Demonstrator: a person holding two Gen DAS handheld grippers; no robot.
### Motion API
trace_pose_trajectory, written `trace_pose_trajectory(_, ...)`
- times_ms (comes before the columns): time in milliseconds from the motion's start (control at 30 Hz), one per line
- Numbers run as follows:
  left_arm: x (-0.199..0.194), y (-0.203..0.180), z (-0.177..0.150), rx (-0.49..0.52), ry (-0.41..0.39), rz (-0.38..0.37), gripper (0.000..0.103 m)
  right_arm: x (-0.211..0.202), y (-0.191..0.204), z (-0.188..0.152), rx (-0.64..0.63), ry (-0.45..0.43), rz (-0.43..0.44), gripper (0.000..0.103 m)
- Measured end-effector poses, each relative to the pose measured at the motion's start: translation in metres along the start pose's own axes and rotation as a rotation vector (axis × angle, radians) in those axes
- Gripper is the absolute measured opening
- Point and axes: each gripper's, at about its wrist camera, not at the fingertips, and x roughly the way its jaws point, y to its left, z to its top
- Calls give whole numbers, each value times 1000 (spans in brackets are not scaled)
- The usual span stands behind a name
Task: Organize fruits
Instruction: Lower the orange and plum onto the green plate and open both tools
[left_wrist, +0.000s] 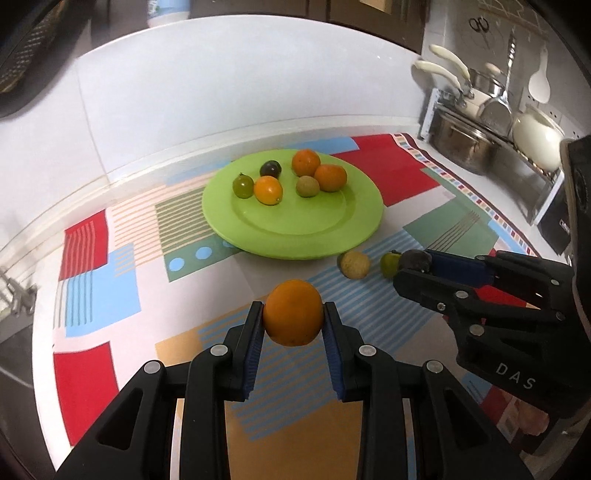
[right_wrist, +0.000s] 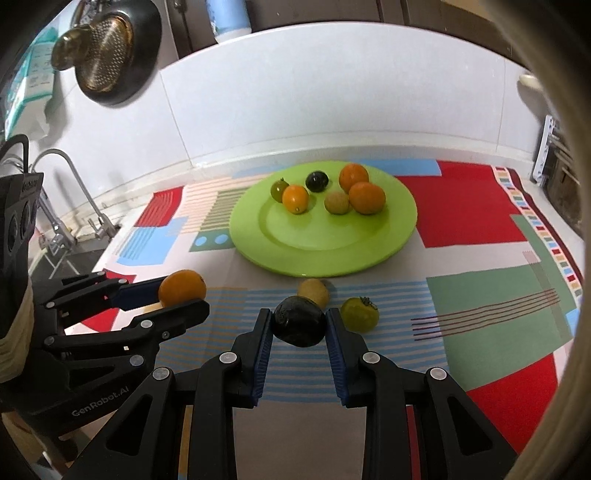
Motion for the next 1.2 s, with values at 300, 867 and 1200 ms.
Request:
trace_pose_trajectory(300,-29,-5,10,-26,-46,9,31,-32,6,5,-11,-40,-11,30)
trace_pose_trajectory(867,-37,-16,58,-61,-113,60,31,-52,-13,52,-78,-93,26,30)
trace_pose_trajectory(1200,0,-1,87,-62,-62,33,31,-19,-26,91,-102,-73,42,30)
